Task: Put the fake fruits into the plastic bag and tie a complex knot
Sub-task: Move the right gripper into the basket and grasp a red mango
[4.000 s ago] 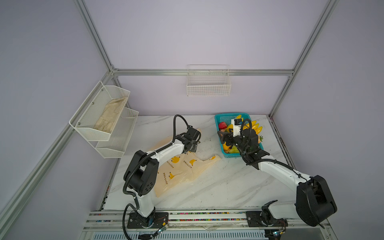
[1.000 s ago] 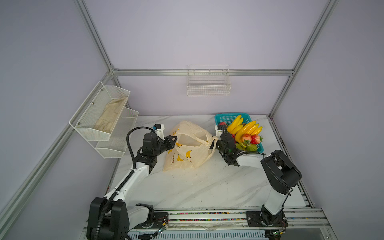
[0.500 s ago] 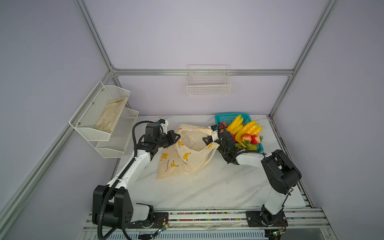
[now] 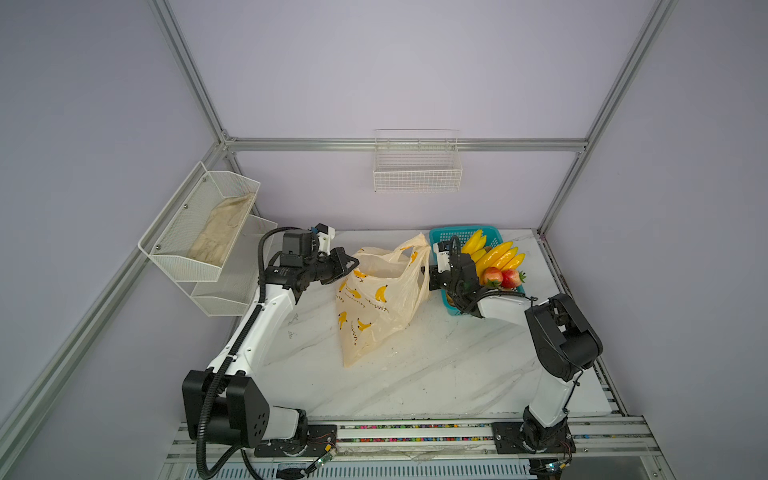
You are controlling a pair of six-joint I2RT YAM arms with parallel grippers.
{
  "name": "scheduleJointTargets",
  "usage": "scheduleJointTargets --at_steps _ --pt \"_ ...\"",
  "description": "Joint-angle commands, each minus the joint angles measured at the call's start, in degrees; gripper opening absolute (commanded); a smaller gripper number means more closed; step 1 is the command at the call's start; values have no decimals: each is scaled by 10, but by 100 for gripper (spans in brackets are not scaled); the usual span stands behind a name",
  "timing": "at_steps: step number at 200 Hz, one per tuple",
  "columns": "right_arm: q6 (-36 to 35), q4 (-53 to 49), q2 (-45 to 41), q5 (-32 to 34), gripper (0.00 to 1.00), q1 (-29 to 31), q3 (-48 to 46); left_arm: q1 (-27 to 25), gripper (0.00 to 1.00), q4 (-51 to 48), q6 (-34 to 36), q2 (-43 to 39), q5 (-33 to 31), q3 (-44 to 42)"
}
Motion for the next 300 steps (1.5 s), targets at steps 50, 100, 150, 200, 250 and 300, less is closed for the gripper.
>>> scheduleJointTargets --at_steps 50,100,150,200,250,300 --pt "34 91 14 -130 42 14 21 -14 0 3 25 94 13 75" --pt "-42 -162 -103 80 62 14 41 -4 0 23 -21 119 7 93" --pt "-79 -360 -242 223 73 -10 40 6 0 109 -67 91 15 22" --pt "-78 -434 -264 223 78 -118 107 10 0 149 -87 75 37 -18" --pt "-36 -498 -200 234 77 -125 141 10 0 153 -88 66 34 -25" --pt "22 -539 -249 230 75 -163 71 10 0 155 -91 66 43 -25"
